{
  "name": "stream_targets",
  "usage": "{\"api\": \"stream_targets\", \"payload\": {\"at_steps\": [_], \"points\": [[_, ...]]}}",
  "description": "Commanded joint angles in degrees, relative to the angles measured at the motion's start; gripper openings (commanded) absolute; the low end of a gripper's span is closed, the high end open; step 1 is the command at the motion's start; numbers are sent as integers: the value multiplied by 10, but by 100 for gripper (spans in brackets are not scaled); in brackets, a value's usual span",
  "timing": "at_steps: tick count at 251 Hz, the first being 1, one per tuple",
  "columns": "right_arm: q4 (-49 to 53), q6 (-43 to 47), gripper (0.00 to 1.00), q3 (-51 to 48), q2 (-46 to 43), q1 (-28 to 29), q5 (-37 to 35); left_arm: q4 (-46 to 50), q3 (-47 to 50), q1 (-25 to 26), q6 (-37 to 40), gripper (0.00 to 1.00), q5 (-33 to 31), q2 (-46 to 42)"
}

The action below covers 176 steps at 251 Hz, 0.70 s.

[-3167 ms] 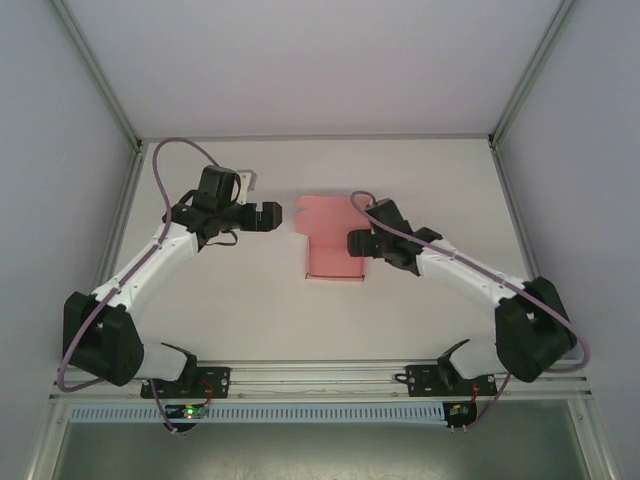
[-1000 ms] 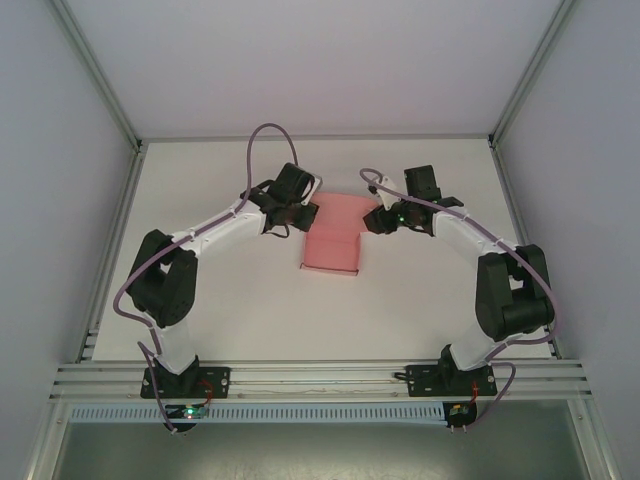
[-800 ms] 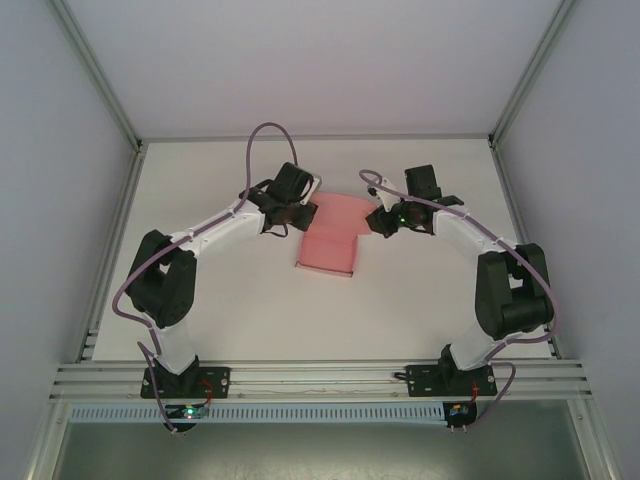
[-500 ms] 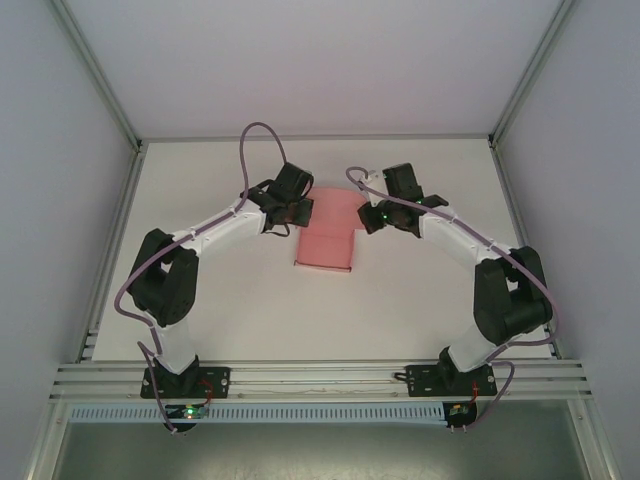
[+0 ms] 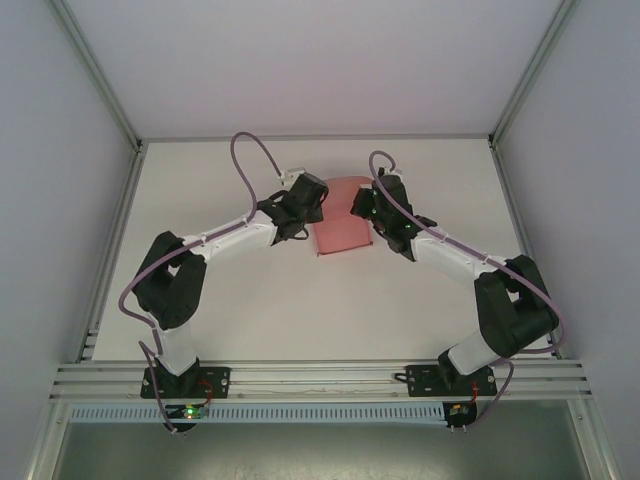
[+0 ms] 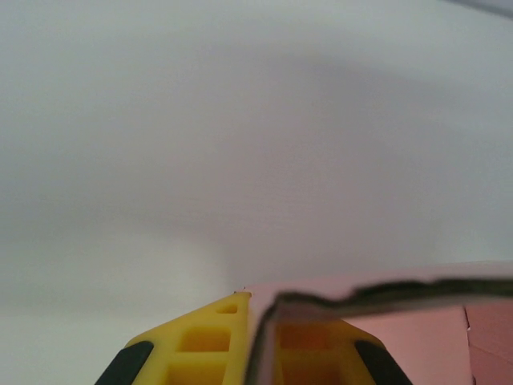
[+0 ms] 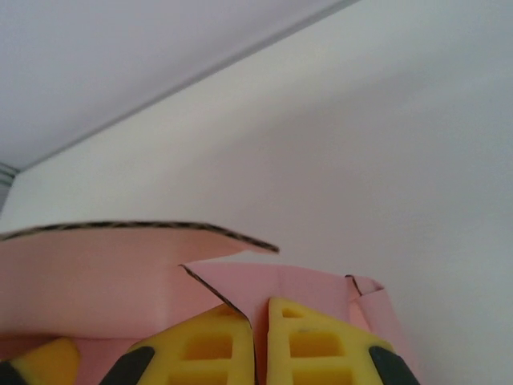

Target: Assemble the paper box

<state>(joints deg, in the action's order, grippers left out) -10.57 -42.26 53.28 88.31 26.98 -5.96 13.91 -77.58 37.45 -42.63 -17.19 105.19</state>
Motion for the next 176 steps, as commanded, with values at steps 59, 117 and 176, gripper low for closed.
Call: {"api": "stream_targets", "payload": {"at_steps": [59,117,176], "points": [[-135,-11,8,-66,40,33,82,-131,-19,16,-101,0,61,55],[-172,0,9,-106,41,39,95,-142,-46,17,-128,2,95,60],[-187,24,9,-127,16,46,93,-122,-90,18,-130,5,126,47]]}}
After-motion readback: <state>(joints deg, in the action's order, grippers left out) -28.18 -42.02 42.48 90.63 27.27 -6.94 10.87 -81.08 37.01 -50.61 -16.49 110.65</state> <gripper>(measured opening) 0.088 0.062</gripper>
